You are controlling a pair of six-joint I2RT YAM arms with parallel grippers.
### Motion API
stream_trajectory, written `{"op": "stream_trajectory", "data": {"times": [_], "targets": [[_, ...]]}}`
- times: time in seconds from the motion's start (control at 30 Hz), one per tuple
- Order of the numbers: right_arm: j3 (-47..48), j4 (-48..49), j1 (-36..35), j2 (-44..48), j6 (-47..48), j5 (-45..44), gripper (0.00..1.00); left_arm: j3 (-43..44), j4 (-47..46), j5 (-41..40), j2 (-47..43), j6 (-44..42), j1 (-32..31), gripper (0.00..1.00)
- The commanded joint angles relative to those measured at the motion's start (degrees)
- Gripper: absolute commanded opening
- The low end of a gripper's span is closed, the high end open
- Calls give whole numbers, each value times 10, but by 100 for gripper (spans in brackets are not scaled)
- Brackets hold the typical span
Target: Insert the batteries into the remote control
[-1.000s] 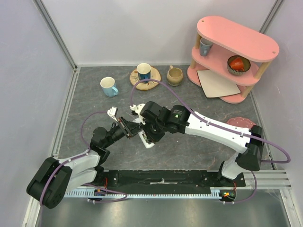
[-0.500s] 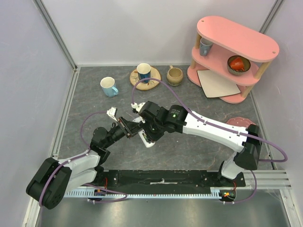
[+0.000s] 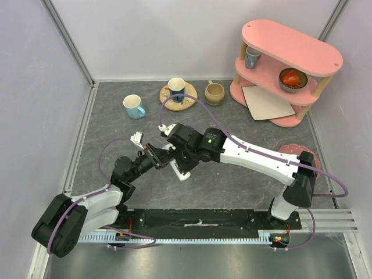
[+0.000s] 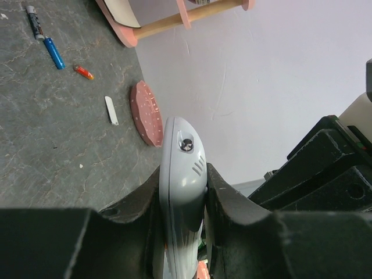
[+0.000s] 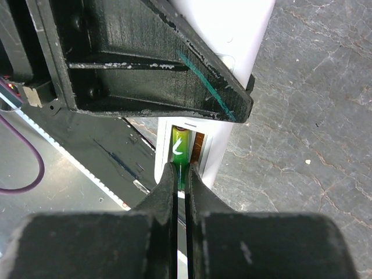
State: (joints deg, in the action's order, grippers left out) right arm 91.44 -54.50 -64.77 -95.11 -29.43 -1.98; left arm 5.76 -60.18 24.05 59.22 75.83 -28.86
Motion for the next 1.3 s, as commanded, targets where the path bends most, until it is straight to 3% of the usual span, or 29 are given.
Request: {"op": "stream_trajectory", "data": {"times": [0.0,0.1,0.67,0.93,1.27], "targets": [[22,40,-1,-15,-13,3,13,11,-49,6,-18,8,-12,2],[10,48,-2,-11,-21,10,23,12,-45,-1,-21,8,-12,2],[11,56,-2,5,-41,17,41,9,-33,-9,-27,2,-12,2],[29,27,-2,19,-39,-7,45,10,-17,-15,-32,-5,-12,2],[14,16,-4,30,-51,2,43,14,8,-35,-39,-4,-12,2]]}}
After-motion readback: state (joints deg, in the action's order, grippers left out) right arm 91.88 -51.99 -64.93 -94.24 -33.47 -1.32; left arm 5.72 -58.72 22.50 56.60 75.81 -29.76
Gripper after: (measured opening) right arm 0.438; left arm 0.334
